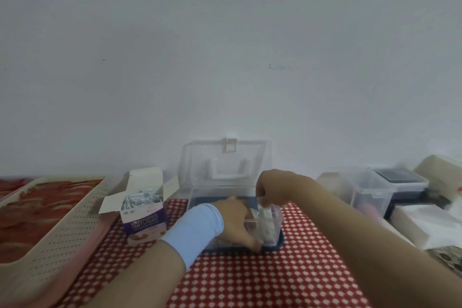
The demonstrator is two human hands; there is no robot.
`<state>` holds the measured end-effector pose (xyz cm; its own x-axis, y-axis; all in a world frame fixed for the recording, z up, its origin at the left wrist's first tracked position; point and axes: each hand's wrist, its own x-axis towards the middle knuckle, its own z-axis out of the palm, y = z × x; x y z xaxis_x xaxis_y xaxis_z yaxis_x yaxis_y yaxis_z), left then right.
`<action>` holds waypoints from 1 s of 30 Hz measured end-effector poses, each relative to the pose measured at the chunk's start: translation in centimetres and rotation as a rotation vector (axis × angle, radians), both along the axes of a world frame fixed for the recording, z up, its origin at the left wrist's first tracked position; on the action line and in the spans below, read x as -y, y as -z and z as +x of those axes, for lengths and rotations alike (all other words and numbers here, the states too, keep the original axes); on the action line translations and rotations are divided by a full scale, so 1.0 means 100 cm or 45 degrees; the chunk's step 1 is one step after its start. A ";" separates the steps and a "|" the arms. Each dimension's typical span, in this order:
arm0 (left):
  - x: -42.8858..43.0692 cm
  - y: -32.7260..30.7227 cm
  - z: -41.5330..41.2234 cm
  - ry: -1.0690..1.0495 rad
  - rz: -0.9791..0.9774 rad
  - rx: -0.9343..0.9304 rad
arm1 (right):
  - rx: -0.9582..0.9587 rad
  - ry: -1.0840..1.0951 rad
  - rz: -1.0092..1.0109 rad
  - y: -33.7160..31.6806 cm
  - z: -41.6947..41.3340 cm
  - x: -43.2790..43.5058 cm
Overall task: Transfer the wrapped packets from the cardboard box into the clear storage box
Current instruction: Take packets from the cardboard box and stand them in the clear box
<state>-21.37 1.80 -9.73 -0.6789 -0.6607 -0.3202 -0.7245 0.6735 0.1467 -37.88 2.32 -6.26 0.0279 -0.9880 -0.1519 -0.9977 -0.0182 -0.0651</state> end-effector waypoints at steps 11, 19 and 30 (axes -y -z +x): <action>0.002 0.005 0.000 0.069 -0.018 -0.113 | -0.270 -0.009 -0.056 0.024 0.009 0.002; -0.002 0.001 -0.001 0.041 -0.037 -0.092 | -0.481 0.022 -0.154 0.033 0.014 0.000; -0.007 -0.015 -0.003 0.058 -0.088 -0.105 | -0.062 0.089 -0.108 0.019 0.004 0.000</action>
<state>-21.68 2.49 -8.22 -0.7308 -0.6473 -0.2168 -0.6805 0.7158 0.1568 -37.50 2.33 -8.19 -0.0468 -0.9966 -0.0674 -0.9987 0.0481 -0.0180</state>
